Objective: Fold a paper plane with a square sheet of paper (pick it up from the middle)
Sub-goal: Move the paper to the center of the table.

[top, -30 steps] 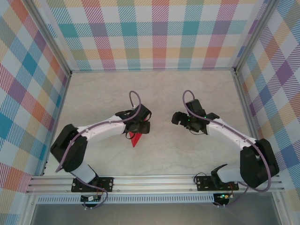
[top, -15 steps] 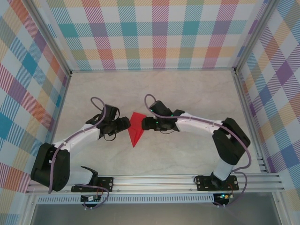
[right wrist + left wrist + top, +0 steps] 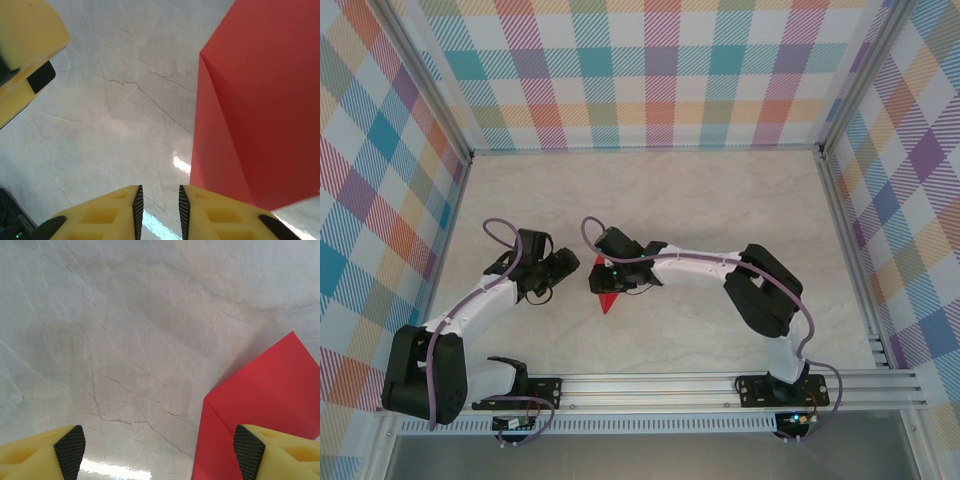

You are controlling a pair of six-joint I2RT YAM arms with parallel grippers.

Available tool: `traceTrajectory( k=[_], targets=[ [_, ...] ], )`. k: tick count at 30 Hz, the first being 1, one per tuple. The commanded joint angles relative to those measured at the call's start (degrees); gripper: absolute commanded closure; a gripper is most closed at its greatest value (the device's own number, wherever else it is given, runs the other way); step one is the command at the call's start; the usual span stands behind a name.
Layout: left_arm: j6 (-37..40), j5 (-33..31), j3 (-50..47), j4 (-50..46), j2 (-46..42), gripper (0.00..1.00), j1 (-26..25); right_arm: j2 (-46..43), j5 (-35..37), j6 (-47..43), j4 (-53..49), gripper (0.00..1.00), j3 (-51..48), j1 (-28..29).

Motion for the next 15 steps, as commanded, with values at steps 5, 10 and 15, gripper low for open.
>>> traceTrajectory(
  k=[5,10,15],
  targets=[
    [-1.21,1.92,-1.33,2.85,-0.01,0.19,1.35,4.25,-0.22,-1.58,-4.65,0.76,4.62,0.47],
    [-0.89,2.94,-1.34,3.60,0.59,0.19,1.35,5.81,2.38,-3.26,-8.64,0.76,6.12,0.41],
    [-0.09,4.59,-1.26,4.31,1.36,0.19,1.35,6.97,2.68,-5.54,-11.52,0.76,7.53,0.34]
  ],
)
